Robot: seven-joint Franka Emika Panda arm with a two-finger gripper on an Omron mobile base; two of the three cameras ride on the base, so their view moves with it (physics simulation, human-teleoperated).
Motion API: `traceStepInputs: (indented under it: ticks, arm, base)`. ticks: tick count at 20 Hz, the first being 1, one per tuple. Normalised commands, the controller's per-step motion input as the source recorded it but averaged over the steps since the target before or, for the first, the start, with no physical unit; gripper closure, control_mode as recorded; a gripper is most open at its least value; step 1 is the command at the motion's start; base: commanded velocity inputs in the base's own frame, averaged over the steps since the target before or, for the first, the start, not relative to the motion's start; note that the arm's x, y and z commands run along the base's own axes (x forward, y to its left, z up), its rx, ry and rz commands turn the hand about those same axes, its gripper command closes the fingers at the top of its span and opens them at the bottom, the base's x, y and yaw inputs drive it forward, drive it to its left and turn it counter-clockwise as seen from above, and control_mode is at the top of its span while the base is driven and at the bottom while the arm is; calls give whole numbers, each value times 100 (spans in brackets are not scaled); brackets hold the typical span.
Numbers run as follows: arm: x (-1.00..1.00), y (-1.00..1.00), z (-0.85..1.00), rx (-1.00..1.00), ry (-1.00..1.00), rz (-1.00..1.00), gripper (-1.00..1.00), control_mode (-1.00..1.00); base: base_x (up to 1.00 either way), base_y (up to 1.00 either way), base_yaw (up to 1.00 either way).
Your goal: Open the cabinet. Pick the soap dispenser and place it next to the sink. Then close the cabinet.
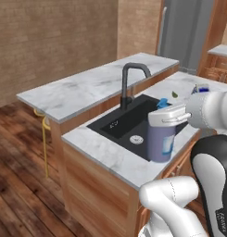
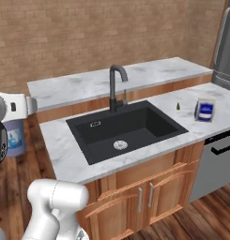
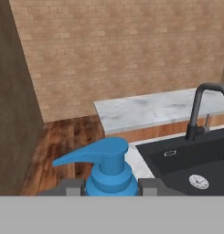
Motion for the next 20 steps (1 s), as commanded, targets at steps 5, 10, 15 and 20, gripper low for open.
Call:
traceStepInputs:
  ticks: [5,10,15,20]
  arm:
    - [0,0,0,0,0,0,100,100]
    - [0,0,0,0,0,0,100,100]
    - [0,0,0,0,0,0,100,100]
    - [0,0,0,0,0,0,100,100]
  base:
    - [58,0,22]
    - [59,0,21]
    - [50,0,21]
    - [29,1,8]
